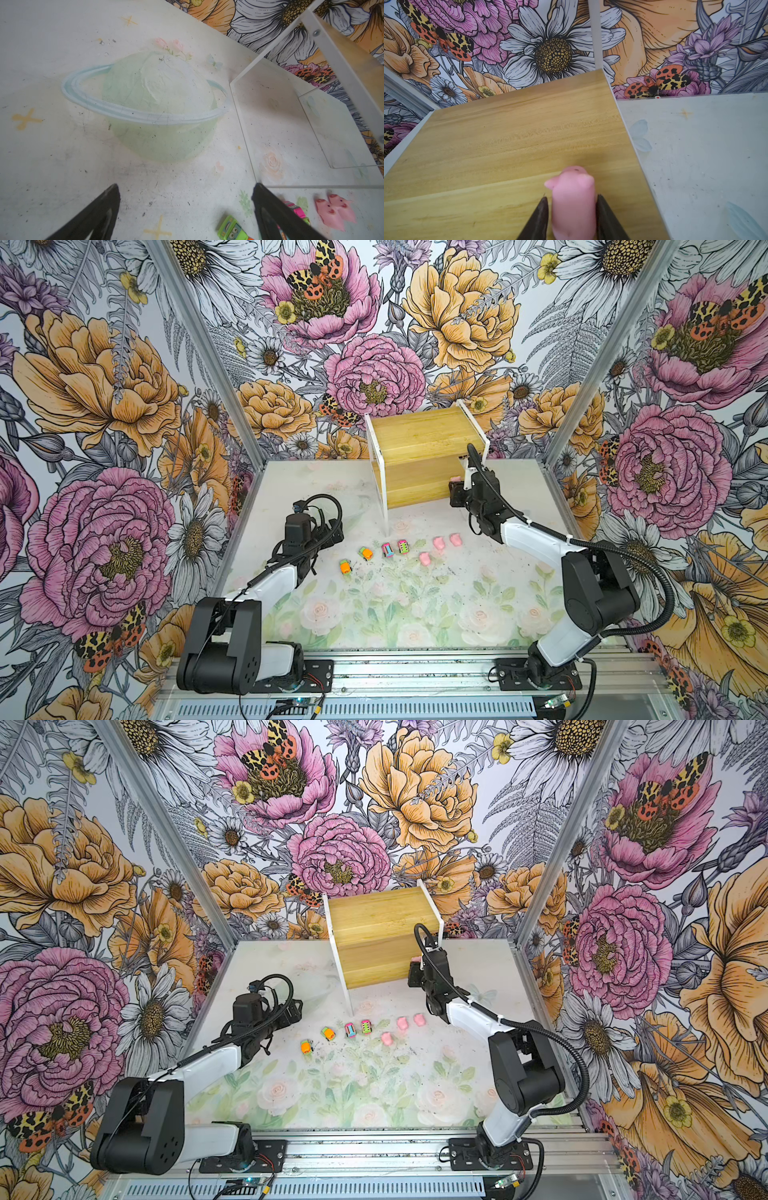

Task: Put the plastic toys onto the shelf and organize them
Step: 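Lower the pig onto the lower wooden shelf and open the right gripper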

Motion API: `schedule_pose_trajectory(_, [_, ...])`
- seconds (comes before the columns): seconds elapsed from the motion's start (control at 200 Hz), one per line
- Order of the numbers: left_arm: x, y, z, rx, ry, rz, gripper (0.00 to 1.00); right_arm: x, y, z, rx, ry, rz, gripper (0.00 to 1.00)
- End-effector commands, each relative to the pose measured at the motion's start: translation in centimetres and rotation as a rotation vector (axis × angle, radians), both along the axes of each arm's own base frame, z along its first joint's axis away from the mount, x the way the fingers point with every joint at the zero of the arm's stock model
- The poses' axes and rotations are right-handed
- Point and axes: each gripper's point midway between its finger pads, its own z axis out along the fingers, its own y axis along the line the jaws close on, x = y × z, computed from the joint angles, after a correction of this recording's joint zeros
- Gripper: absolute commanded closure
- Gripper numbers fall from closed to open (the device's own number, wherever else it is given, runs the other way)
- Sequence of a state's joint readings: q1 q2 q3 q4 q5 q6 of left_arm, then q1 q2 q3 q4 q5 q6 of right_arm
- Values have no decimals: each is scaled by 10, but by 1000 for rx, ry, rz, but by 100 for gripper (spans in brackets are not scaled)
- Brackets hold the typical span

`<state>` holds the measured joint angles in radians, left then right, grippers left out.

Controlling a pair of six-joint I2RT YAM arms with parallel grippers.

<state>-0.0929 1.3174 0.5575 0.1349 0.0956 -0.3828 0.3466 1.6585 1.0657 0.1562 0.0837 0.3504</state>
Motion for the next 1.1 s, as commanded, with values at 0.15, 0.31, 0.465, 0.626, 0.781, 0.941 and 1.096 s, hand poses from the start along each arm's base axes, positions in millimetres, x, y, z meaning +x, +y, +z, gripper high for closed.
schedule_pose_trajectory(0.15, [5,1,7,-2,-19,-13,1,0,-2,0,-7,8,-19,55])
schedule_pose_trajectory(0.31, [6,0,8,-4,-21,-16,1,-4,-4,3,-6,4,-22,51])
schedule_pose_trajectory(0.465, [6,0,6,-4,-16,-19,1,-13,-9,6,-18,6,-30,47])
schedule_pose_trajectory(0.626, [6,0,5,-5,-13,-18,1,-26,-8,6,-35,24,13,42])
schedule_pose_trajectory(0.781, [6,-1,5,-7,-12,-21,1,-39,-4,1,-54,61,66,37])
schedule_pose_trajectory(0.941, [6,-1,6,-8,-14,-23,1,-49,-4,-2,-69,72,101,36])
schedule_pose_trajectory(1.096, [5,0,7,-7,-14,-21,1,-71,2,-8,-64,74,183,36])
